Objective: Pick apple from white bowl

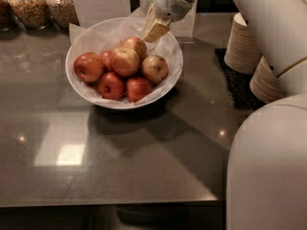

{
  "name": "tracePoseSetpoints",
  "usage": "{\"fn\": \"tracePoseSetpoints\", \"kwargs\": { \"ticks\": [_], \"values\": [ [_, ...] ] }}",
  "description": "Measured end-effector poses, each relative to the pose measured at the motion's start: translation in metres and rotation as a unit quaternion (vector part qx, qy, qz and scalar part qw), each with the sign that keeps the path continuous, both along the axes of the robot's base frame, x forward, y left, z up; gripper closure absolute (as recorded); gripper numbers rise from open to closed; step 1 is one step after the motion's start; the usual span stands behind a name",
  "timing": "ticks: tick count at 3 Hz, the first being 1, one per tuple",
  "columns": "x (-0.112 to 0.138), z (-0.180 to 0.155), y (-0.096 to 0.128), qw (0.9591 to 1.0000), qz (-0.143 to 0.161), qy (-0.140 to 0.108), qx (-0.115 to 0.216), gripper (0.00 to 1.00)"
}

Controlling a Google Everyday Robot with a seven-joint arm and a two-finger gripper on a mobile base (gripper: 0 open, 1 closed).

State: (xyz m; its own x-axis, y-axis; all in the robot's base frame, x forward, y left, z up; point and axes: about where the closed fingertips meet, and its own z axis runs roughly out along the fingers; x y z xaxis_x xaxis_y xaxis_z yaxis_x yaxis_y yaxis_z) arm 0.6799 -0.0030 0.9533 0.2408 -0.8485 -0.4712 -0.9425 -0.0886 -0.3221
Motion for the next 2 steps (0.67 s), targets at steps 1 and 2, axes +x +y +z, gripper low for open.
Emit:
{"fn": "tracePoseSetpoints", "kwargs": {
  "ticks": [1,2],
  "values": [
    [0.0000,0.0000,0.0000,1.0000,0.000,0.000,0.000,0.81],
    [0.0000,0.0000,0.0000,1.0000,0.000,0.000,0.000,0.58]
  ]
}}
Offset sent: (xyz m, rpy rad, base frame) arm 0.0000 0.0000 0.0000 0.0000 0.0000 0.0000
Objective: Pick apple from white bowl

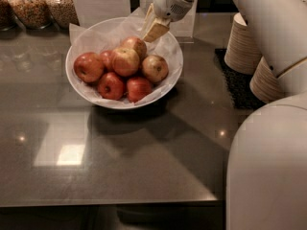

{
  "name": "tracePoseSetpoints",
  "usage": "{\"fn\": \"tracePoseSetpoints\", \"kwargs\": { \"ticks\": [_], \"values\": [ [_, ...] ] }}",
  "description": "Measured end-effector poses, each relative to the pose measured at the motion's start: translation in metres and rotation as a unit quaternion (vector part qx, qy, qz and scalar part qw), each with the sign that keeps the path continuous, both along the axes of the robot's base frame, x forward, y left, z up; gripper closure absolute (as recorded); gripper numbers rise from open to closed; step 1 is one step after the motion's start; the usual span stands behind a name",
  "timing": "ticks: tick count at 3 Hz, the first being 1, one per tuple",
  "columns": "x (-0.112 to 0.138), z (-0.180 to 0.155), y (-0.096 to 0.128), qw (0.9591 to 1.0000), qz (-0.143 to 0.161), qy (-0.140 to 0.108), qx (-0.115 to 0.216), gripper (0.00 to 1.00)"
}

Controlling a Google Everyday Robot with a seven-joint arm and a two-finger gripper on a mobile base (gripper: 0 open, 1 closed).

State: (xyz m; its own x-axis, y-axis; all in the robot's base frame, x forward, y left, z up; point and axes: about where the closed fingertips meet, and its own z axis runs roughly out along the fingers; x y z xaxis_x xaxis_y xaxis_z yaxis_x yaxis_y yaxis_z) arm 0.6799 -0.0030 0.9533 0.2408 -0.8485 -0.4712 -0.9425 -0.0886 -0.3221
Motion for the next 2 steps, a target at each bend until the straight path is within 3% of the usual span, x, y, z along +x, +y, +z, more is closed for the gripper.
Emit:
{"fn": "tracePoseSetpoints", "kwargs": {
  "ticks": [2],
  "values": [
    [0.0000,0.0000,0.0000,1.0000,0.000,0.000,0.000,0.11]
  ]
}}
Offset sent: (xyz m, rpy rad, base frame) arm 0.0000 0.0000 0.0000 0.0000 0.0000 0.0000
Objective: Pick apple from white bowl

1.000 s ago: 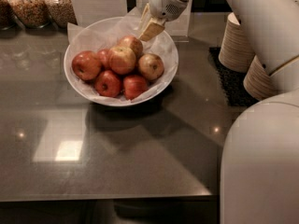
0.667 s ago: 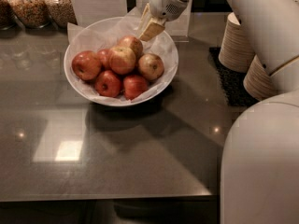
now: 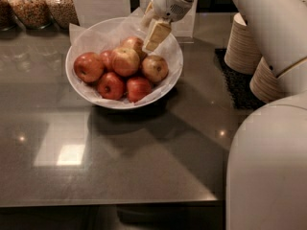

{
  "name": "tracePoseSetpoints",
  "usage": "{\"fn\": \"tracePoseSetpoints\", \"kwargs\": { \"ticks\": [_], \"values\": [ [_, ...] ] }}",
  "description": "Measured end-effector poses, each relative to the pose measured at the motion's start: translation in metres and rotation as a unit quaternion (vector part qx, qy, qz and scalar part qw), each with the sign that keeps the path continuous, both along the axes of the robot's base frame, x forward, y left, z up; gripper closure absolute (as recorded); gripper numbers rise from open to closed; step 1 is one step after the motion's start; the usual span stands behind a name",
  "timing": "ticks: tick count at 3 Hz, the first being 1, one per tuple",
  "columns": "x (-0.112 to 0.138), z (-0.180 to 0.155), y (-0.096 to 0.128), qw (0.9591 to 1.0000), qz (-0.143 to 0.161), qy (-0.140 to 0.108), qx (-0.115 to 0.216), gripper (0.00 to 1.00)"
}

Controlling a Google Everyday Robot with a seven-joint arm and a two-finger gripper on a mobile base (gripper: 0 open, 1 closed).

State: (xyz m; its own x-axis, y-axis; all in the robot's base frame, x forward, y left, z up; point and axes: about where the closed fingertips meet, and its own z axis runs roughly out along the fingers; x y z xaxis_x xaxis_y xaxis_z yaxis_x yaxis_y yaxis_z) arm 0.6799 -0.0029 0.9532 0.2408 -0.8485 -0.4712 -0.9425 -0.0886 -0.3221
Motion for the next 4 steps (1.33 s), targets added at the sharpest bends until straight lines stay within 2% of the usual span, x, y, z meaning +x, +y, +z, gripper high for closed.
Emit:
{"fn": "tracePoseSetpoints", "kwargs": {
  "ticks": [1,2,3,4],
  "values": [
    [0.000,0.000,0.000,1.0000,0.000,0.000,0.000,0.00],
    [0.000,0.000,0.000,1.0000,0.000,0.000,0.000,0.00],
    [-0.013,0.012,0.017,0.9996,0.018,-0.006,-0.022,0.00],
    [-0.059,0.038,0.065,0.9959,0.061,-0.004,-0.066,0.00]
  ]
}}
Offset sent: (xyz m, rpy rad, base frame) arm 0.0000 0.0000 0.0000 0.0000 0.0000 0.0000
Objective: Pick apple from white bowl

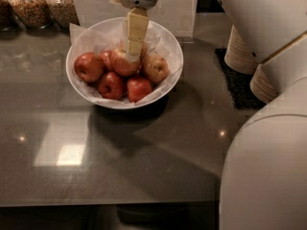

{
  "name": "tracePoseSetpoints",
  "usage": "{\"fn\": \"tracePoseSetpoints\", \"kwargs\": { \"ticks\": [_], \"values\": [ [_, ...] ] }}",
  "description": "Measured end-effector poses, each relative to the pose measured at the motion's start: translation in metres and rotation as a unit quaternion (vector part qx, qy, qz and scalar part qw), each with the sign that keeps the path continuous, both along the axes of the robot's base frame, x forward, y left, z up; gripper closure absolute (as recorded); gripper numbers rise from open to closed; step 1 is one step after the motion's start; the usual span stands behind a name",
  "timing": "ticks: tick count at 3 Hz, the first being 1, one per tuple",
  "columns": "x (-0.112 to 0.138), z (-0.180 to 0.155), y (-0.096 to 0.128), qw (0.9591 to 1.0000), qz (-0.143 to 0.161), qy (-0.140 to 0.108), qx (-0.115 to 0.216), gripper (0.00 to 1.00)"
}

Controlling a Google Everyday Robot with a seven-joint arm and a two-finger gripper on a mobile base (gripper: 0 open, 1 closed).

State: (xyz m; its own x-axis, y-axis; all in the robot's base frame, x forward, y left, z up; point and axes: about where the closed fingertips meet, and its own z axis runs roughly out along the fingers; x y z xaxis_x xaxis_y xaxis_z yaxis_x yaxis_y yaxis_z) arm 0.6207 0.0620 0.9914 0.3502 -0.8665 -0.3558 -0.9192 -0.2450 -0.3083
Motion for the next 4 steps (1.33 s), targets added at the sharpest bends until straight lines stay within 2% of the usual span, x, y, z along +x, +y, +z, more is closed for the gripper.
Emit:
{"fn": "tracePoseSetpoints", "kwargs": {
  "ticks": [1,2,3,4],
  "values": [
    [-0.002,0.005,0.008,1.0000,0.006,-0.006,0.003,0.00],
    [0.004,0.000,0.001,0.9999,-0.001,-0.003,0.015,0.00],
    [-0.008,-0.014,-0.003,0.9977,0.004,0.010,0.067,0.00],
    [0.000,-0.029,-0.034,0.9958,-0.035,0.005,0.084,0.00]
  ]
}}
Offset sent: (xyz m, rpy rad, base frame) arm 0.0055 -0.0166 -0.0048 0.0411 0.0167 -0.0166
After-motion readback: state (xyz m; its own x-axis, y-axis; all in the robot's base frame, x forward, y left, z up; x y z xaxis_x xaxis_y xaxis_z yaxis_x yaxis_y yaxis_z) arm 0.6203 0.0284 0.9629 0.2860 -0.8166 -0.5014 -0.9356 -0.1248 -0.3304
